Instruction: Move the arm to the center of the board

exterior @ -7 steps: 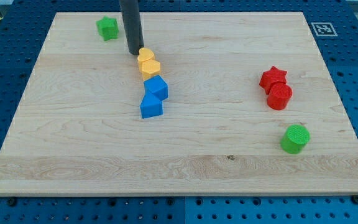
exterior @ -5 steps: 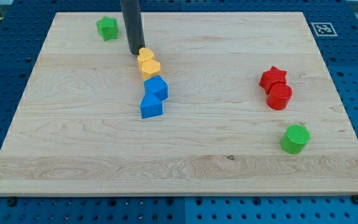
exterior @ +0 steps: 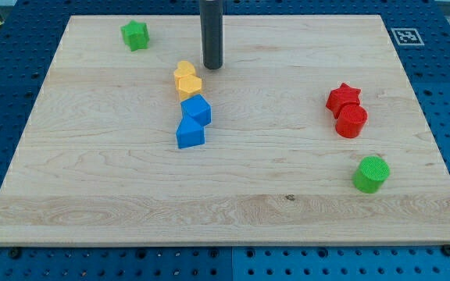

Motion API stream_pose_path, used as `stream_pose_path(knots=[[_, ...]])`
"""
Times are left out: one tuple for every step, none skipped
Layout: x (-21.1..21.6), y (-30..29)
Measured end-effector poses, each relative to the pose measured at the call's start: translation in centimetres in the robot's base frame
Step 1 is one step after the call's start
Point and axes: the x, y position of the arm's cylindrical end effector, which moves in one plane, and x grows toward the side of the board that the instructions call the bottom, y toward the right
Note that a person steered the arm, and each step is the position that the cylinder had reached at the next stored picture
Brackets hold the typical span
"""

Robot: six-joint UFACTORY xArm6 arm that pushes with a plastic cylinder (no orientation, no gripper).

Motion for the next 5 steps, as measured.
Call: stream_pose_path(knots=[[1.8, 1.4], [2.1, 1.9], [2.1, 1.9], [2.8, 1.9], [6.2, 2.5]])
